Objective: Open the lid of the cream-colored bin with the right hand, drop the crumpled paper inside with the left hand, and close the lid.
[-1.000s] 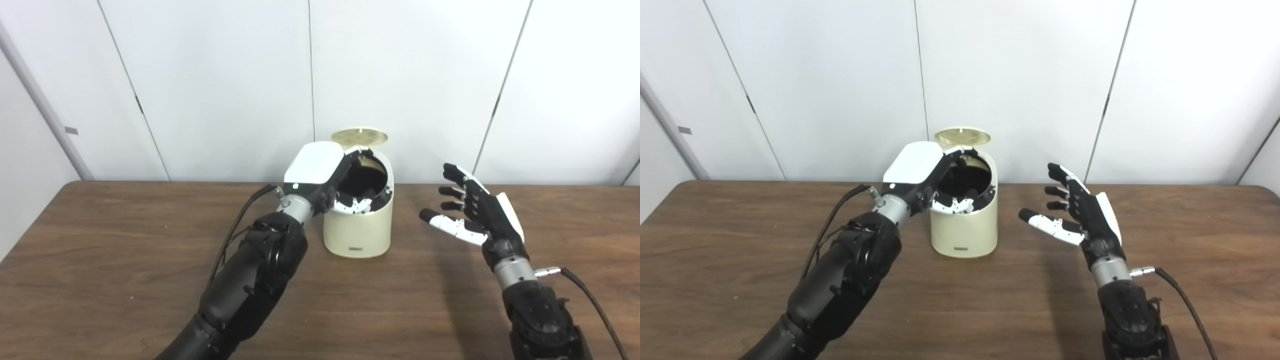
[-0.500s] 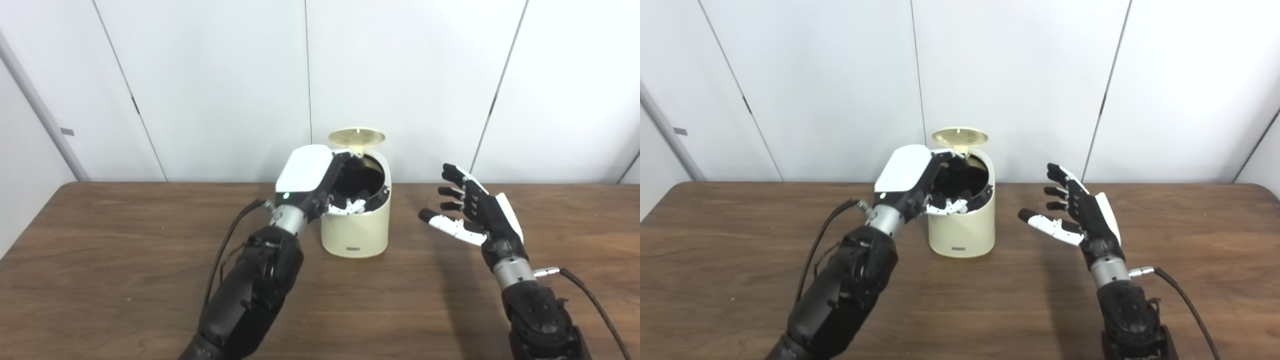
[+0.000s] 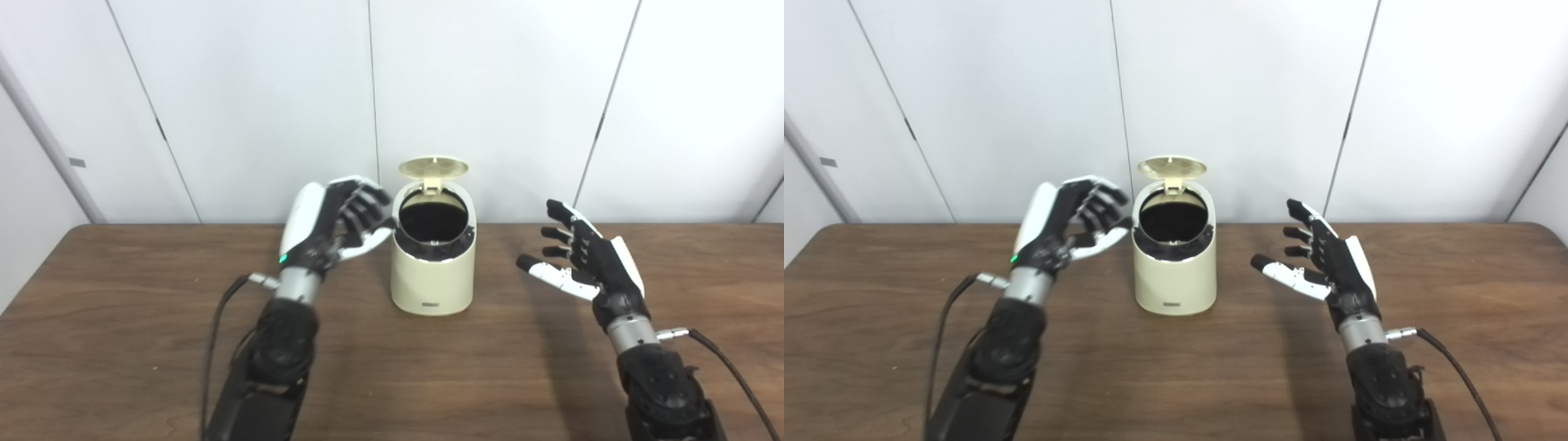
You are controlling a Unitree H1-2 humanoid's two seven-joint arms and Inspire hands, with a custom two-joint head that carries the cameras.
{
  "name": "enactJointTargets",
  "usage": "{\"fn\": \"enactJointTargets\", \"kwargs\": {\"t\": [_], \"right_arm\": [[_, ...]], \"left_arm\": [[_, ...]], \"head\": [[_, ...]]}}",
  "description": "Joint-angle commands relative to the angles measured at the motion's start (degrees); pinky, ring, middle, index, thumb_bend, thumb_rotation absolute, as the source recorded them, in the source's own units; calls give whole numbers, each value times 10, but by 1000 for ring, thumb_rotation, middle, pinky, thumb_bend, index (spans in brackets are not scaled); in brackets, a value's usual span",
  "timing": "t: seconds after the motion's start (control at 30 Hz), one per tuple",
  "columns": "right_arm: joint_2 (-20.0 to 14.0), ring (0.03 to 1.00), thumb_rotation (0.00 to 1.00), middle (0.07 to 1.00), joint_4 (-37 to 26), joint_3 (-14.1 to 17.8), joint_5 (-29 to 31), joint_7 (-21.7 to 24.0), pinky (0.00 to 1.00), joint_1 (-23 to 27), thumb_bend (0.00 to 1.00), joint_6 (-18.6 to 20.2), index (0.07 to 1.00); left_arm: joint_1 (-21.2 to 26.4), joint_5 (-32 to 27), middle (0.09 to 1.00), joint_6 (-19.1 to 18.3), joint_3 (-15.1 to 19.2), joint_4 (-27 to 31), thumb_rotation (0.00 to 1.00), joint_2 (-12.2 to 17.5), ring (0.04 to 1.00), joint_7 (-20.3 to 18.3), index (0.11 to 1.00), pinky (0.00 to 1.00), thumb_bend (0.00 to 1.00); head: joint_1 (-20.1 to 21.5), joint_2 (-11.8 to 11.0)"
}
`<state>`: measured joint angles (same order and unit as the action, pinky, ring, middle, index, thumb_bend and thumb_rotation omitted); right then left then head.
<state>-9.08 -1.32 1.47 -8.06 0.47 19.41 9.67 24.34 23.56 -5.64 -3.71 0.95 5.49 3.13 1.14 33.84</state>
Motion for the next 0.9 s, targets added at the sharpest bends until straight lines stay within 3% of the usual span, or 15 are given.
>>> {"fn": "enactJointTargets", "kwargs": {"t": [0.0, 0.13, 0.3, 0.43, 0.57, 0.67, 0.87], "right_arm": [[-7, 824, 363, 899, -8, 5, 5, -1, 702, 14, 674, -23, 882], [-10, 822, 375, 896, -4, 7, 6, -2, 708, 14, 678, -28, 884], [-12, 819, 380, 898, -10, 6, 4, 0, 705, 13, 677, -24, 884], [-16, 824, 363, 897, -7, 6, 5, 2, 718, 15, 655, -29, 884], [-21, 832, 422, 899, -10, 2, 4, 3, 736, 18, 658, -37, 882], [-23, 832, 478, 901, -3, -1, 2, 2, 730, 21, 657, -54, 882], [-24, 829, 506, 904, -7, -5, 3, 4, 715, 24, 661, -65, 888]], "left_arm": [[7, -45, 458, -3, 18, 33, 0, -1, 413, -10, 523, 322, 515], [-22, -157, 472, -19, 71, 50, 0, -5, 416, -32, 517, 336, 512], [-46, -229, 486, -11, 109, 42, 0, 9, 466, -48, 506, 385, 511], [-56, -262, 495, -5, 124, 26, 0, 15, 504, -53, 496, 415, 511], [-67, -281, 500, 7, 132, 6, 0, 23, 531, -59, 491, 428, 511], [-74, -288, 614, 8, 134, -3, 62, 23, 552, -59, 496, 444, 498], [-82, -289, 633, 19, 128, -13, 66, 21, 545, -60, 497, 431, 496]], "head": [[1, 1], [2, -1], [5, -3], [9, -5], [12, -6], [32, -14], [42, -33]]}}
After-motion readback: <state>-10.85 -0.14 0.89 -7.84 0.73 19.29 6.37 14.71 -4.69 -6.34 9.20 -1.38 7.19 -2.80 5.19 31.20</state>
